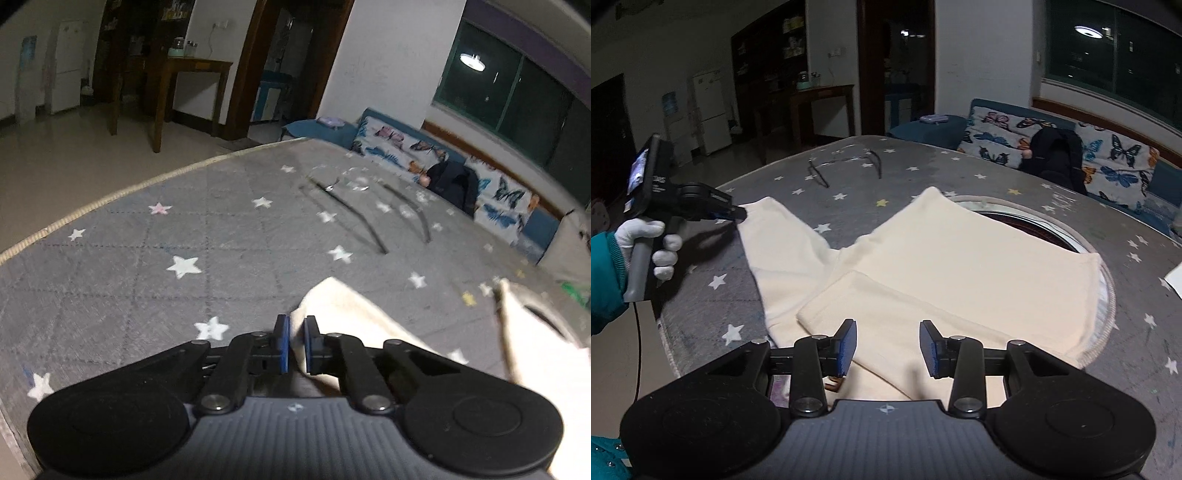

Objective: Fold clothes
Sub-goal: 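Fold the held sleeve across the body with the left gripper and release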

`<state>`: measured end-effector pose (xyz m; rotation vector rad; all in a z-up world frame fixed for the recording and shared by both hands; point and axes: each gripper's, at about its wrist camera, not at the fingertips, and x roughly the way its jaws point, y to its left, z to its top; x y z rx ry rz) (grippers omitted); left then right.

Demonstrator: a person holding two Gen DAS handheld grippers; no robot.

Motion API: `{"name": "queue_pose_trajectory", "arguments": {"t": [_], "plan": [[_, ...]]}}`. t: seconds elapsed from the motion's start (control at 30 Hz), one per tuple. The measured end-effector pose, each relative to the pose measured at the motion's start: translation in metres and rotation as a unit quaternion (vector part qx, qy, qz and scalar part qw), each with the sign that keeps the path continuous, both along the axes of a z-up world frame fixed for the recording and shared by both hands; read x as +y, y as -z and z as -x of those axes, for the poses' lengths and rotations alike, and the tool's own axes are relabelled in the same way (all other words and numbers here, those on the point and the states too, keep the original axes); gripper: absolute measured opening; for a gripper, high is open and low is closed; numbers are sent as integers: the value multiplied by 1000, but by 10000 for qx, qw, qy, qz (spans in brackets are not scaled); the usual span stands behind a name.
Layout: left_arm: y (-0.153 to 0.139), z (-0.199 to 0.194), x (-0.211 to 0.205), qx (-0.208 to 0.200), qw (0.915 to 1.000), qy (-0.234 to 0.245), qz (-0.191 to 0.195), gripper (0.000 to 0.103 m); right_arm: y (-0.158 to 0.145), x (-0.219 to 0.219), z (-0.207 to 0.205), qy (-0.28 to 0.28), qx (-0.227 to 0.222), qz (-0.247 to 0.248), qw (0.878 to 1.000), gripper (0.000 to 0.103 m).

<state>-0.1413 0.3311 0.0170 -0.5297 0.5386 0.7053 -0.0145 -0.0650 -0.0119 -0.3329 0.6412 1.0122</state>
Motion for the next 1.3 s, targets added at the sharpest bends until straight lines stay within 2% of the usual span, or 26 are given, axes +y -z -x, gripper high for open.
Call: {"name": "queue_pose_trajectory", "arguments": {"t": [0.13,0.27,0.37,0.57,0.8,0.93,1.13,1.2,1.27,1.3], "plan": [[-26,2,-23,-404,9986,320,-98,5,-4,-10,-5,150,-18,-79,9999,41],[-59,-2,-54,-903,9921,854,-159,5,-8,-22,-9,318,-69,-180,9993,41],[-81,-9,-82,-1210,9836,1318,-226,5,-11,-35,-13,504,-74,-295,9983,41],[-104,-42,-148,-1529,9584,2402,-186,5,-12,-64,-20,879,-77,-449,9951,41],[-92,-86,-212,-1466,9332,3281,45,5,-7,-98,-26,1276,-36,-539,9904,41],[-76,-104,-236,-1319,9238,3583,274,5,-4,-111,-29,1438,-9,-557,9880,41],[-47,-113,-259,-938,9074,4075,420,8,1,-120,-32,1577,27,-577,9858,41],[-44,-107,-258,-891,9039,4167,385,14,2,-121,-34,1592,43,-586,9855,41],[-41,-101,-257,-844,9002,4258,350,27,2,-119,-35,1578,56,-573,9858,41],[-39,-99,-256,-820,8983,4303,333,30,3,-117,-35,1567,54,-563,9860,41]]}}
